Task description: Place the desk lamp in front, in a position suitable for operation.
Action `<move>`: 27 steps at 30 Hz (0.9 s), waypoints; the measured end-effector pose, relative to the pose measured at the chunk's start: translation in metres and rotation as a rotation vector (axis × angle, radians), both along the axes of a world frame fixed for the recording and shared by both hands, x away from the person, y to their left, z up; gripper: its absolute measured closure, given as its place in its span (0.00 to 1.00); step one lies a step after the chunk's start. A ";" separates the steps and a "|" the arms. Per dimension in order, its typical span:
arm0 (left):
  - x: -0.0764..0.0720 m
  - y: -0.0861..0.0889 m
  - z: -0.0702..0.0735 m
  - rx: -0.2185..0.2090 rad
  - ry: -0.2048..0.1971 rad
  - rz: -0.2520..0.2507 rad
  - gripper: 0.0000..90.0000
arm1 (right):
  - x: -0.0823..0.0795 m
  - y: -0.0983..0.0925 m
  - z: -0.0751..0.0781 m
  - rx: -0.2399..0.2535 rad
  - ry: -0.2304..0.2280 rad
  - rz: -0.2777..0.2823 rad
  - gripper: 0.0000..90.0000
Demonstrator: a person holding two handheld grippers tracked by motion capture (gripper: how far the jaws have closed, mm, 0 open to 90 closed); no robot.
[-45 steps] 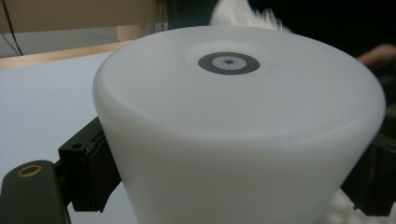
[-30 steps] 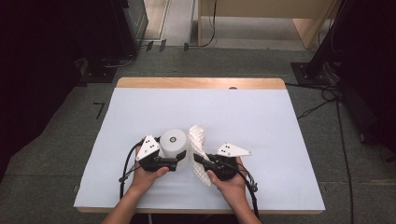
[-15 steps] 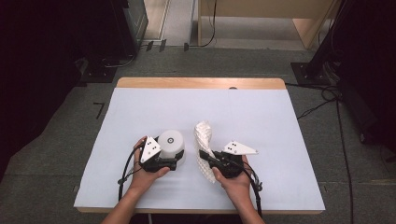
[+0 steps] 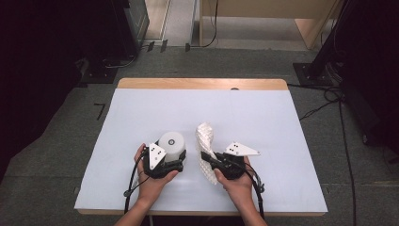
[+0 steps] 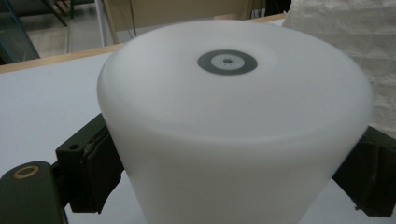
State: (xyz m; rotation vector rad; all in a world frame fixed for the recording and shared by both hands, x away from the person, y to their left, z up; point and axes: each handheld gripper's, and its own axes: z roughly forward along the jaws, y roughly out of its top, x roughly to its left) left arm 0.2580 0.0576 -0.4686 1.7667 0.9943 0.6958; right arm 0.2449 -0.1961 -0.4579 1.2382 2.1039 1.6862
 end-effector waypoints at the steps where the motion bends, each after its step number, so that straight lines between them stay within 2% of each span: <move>1: 0.001 0.002 0.000 -0.003 0.001 -0.014 0.10 | 0.000 0.000 0.000 -0.001 0.000 0.000 0.89; 5: 0.006 0.008 0.001 -0.021 0.014 -0.049 0.10 | 0.001 0.001 -0.001 -0.006 0.002 0.002 0.89; 8: 0.011 0.018 0.007 -0.105 0.030 -0.121 0.10 | -0.001 0.005 0.000 0.000 0.012 0.017 0.89; 9: 0.014 0.024 0.012 -0.153 0.038 -0.175 0.10 | -0.002 0.007 0.001 -0.005 0.005 0.027 0.89; 11: 0.016 0.030 0.016 -0.214 0.053 -0.220 0.10 | -0.005 0.015 0.002 -0.007 -0.001 0.050 0.89; 12: 0.019 0.034 0.019 -0.258 0.072 -0.256 0.10 | -0.005 0.017 0.002 -0.012 -0.005 0.058 0.89; 14: 0.020 0.038 0.024 -0.305 0.078 -0.299 0.10 | -0.007 0.023 0.001 -0.023 -0.003 0.074 0.89; 18: 0.019 0.040 0.029 -0.300 0.068 -0.323 0.10 | -0.010 0.029 0.000 -0.031 -0.002 0.091 0.89; 19: 0.019 0.040 0.029 -0.310 0.069 -0.328 0.10 | -0.010 0.030 0.000 -0.031 -0.006 0.098 0.89; 20: 0.021 0.040 0.028 -0.328 0.091 -0.353 0.10 | -0.011 0.030 0.001 -0.027 -0.007 0.100 0.89; 22: 0.022 0.040 0.027 -0.322 0.094 -0.366 0.10 | -0.011 0.030 0.001 -0.026 -0.008 0.100 0.89; 27: 0.021 0.032 0.024 -0.277 0.103 -0.401 0.10 | -0.009 0.026 0.003 -0.018 -0.011 0.087 0.89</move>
